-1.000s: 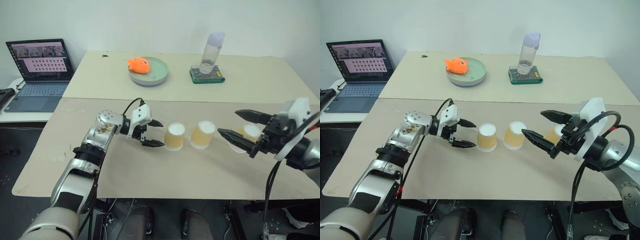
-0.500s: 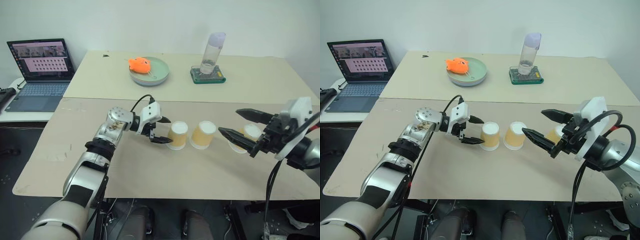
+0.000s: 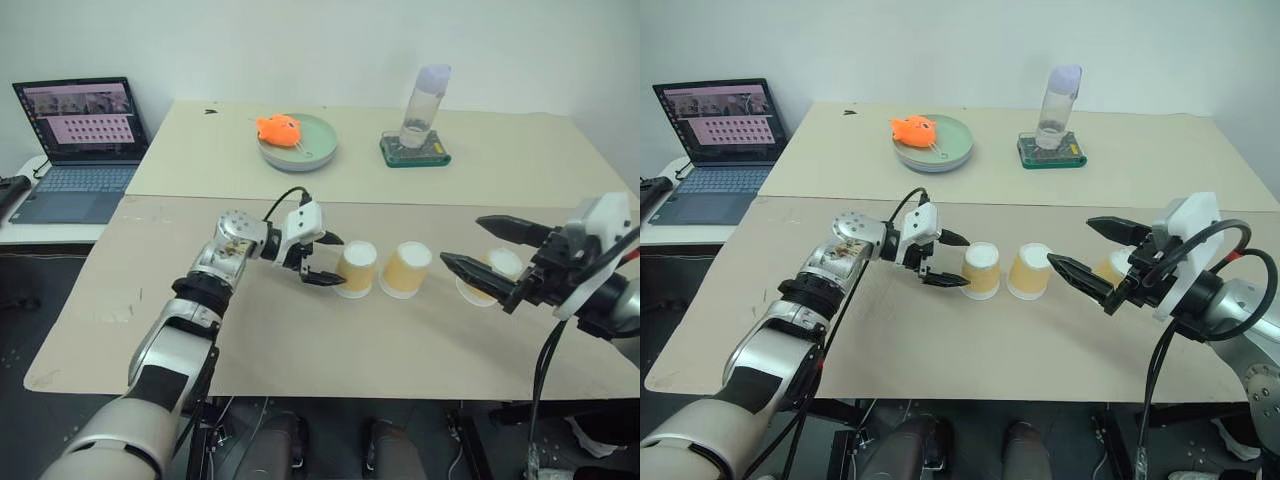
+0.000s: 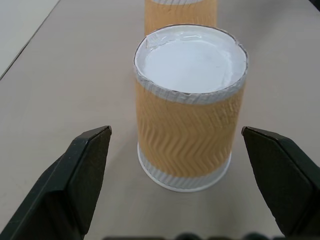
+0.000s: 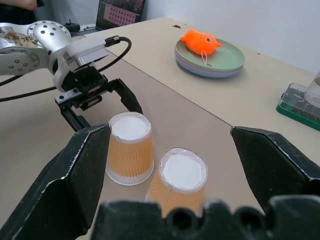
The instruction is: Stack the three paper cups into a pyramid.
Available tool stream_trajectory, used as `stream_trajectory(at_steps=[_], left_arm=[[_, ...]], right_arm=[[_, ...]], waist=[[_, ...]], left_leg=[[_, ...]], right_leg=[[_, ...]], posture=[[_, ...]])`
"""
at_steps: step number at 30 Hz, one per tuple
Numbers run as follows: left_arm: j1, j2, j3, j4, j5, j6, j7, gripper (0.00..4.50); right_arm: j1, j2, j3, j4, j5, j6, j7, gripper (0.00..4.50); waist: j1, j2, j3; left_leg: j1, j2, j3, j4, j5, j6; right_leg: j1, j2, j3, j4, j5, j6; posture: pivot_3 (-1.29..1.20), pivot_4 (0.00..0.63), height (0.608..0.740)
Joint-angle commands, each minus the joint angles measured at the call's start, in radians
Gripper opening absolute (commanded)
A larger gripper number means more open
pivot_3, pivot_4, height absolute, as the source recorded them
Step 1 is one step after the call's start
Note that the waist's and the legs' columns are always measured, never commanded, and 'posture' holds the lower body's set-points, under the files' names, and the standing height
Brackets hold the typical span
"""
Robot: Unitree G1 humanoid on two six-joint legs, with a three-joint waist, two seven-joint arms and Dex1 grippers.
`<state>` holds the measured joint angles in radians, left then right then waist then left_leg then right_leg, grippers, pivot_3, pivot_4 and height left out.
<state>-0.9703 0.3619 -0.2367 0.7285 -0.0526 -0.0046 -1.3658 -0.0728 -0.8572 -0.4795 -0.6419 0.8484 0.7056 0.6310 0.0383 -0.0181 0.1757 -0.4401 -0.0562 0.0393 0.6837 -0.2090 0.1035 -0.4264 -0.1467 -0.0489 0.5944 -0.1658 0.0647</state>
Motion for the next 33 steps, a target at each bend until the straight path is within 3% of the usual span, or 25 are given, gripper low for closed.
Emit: stream_trajectory(at_steps=[1,7,11,18,22,28,33], left_arm=[[-0.023,0.061,0.046,-0.109,-0.061,0.061,-0.064,4.45],[-0.052,0.177,0.12,-0.259,-0.179,0.239,-0.147,4.45],[-0.087,0.203,0.193,-0.316,-0.289,0.436,-0.132,4.45],[-0.03,0.226,0.197,-0.387,-0.299,0.469,-0.096,4.45],[-0.019,0.232,0.193,-0.408,-0.312,0.495,-0.095,4.45],[-0.024,0.241,0.172,-0.4,-0.303,0.494,-0.103,4.45],[-0.031,0.252,0.161,-0.388,-0.294,0.481,-0.104,4.45]], right_arm=[[-0.005,-0.02,-0.043,-0.025,0.017,-0.012,0.008,4.5],[0.015,-0.024,-0.043,0.002,-0.01,-0.018,0.028,4.5],[0.129,-0.043,-0.13,0.072,-0.107,-0.039,0.06,4.5],[0.267,0.012,-0.271,0.08,-0.153,-0.047,0.054,4.5],[0.29,0.09,-0.216,0.067,-0.205,-0.05,-0.029,4.5],[0.161,0.226,-0.063,0.177,-0.307,-0.104,-0.173,4.5],[0.076,0.256,-0.019,0.268,-0.354,-0.15,-0.198,4.5]], waist=[[-0.002,0.0,0.0],[-0.002,0.0,0.0],[0.012,0.0,0.0],[0.003,0.0,0.0],[-0.002,0.0,0.0],[-0.01,0.001,0.0],[-0.013,0.001,0.0]], left_leg=[[0.0,0.0,0.0,0.0,0.0,0.0],[0.0,0.0,0.0,0.0,0.0,0.0],[0.0,0.0,0.0,0.0,0.0,0.0],[0.0,0.0,0.0,0.002,0.0,0.0],[0.001,0.001,0.0,0.002,0.0,-0.001],[0.001,0.001,0.0,0.002,0.0,-0.002],[0.001,0.0,0.0,0.001,0.0,-0.001]], right_leg=[[0.0,0.0,0.0,0.0,0.0,0.0],[0.0,0.0,0.0,0.0,0.0,0.0],[0.001,0.0,-0.001,0.0,0.0,0.0],[0.001,0.001,0.0,0.001,-0.001,0.001],[0.001,0.002,0.001,0.0,-0.001,0.001],[0.001,0.002,0.001,0.001,-0.001,0.001],[0.0,0.002,0.002,0.001,-0.001,0.0]], posture=[[0.0,0.15,0.74],[0.0,0.15,0.74],[0.0,0.15,0.74],[0.0,0.15,0.74],[0.0,0.15,0.74],[0.0,0.15,0.74],[0.0,0.15,0.74]])
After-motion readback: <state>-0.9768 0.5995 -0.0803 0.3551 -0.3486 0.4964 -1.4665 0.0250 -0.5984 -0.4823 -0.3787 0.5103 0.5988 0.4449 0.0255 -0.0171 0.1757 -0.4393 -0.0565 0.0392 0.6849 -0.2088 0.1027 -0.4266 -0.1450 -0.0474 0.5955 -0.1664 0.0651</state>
